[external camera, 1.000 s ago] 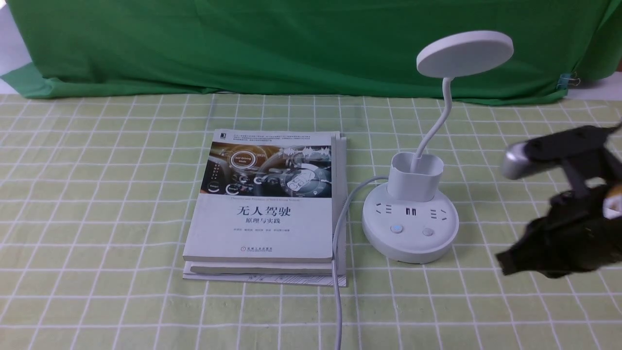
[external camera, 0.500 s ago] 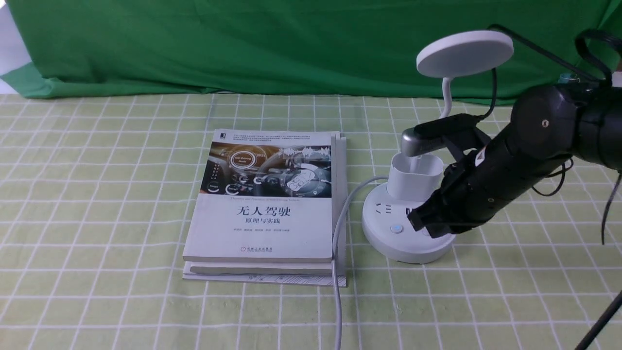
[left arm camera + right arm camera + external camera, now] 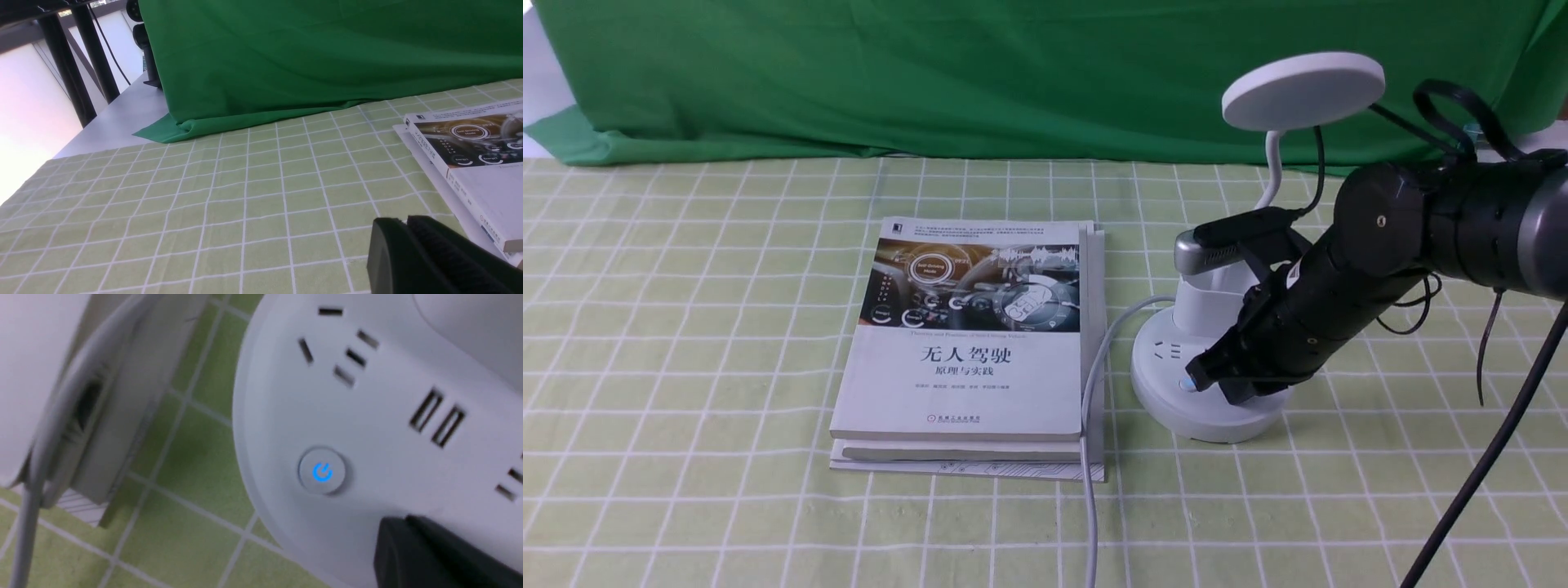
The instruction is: Turn on the table lamp on the green coffee tablecloth with your hand.
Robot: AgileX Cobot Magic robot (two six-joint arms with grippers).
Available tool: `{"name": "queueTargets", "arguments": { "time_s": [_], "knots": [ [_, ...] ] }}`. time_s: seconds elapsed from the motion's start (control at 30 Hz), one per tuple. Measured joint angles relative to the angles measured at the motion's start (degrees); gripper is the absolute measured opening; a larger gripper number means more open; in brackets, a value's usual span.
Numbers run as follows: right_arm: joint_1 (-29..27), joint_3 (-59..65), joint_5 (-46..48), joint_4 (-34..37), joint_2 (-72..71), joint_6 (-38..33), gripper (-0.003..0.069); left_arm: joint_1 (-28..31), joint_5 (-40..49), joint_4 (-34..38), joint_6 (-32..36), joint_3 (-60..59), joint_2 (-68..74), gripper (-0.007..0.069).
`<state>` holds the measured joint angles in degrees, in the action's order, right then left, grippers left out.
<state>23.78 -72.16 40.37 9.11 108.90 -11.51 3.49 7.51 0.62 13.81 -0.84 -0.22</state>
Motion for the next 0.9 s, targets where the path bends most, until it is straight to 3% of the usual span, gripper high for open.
{"name": "queueTargets", "arguments": {
  "time_s": [0.9],
  "knots": [
    [0.00,-0.67,0.03,-1.63,0.68,1.31,0.0030,0.00,0.00,0.00,0.00,0.00,0.00,0.0025]
  ]
}}
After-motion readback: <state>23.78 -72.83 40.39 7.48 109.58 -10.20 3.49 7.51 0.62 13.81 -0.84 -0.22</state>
